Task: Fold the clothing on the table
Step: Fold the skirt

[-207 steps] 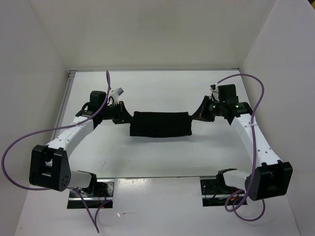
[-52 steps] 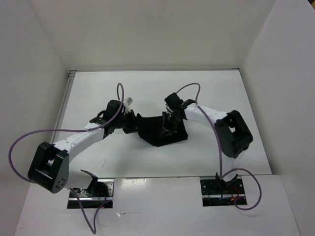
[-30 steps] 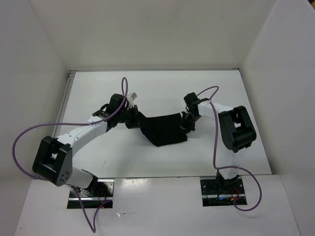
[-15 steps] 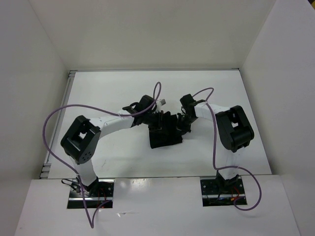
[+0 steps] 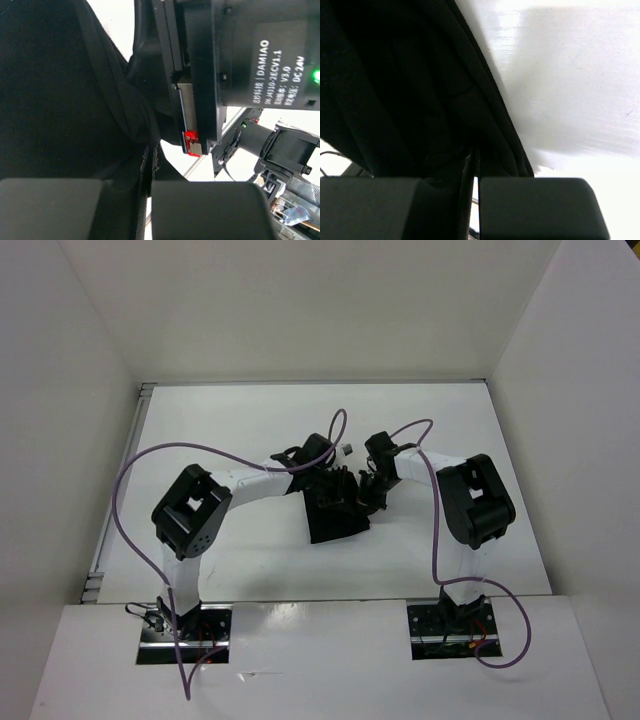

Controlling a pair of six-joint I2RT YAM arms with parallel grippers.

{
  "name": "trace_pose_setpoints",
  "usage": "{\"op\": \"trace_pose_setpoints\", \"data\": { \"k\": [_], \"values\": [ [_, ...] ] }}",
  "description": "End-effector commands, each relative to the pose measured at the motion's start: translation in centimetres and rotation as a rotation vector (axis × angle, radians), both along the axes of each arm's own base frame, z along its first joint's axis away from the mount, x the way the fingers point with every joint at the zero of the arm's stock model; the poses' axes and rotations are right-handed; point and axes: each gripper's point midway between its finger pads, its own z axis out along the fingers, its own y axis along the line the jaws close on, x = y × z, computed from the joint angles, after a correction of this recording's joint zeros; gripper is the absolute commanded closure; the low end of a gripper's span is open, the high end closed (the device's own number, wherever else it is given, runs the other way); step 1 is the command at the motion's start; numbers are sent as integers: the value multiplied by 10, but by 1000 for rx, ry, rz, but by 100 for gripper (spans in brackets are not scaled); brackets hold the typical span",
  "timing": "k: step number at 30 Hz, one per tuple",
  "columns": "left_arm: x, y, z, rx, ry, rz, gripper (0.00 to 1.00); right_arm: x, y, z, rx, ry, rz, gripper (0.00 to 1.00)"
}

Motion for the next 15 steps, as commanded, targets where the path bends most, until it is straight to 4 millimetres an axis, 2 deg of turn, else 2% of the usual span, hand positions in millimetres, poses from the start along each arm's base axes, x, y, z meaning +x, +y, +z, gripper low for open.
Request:
{"op": "trace_pose_setpoints", "data": {
  "k": [1, 3, 5, 6, 7, 9, 10, 12, 13, 14, 15],
  "values": [
    [15, -16, 12, -53, -37, 1, 99, -10, -6, -27, -69, 22, 16, 92],
    [17, -19, 5, -45, -28, 1, 99, -10, -6, -27, -69, 22, 16, 92],
    [18, -19, -3, -32, -13, 1, 94, -14, -6, -29, -64, 34, 18, 92],
    [18, -20, -2, -33, -3, 9, 83, -14, -6, -29, -64, 34, 18, 92],
    [17, -20, -6, -29, 14, 18, 76, -12, -5, -24, -58, 26, 6, 92],
    [22, -24, -2, -54, 0, 28, 62, -7, -8, -12, -73, -19, -27, 92],
    [24, -27, 6, -80, -11, 41, 53, -6, -11, -6, -82, -30, -39, 92],
    [27, -29, 18, -112, -37, 46, 46, -2, -17, 20, -101, -89, -83, 91],
    [30, -32, 37, -151, -71, 50, 43, -1, -19, 29, -105, -111, -99, 90],
    [31, -33, 46, -168, -90, 49, 34, 1, -22, 48, -99, -168, -109, 88],
    [32, -33, 54, -174, -107, 57, 34, -3, -25, 54, -109, -164, -123, 84]
  ]
}}
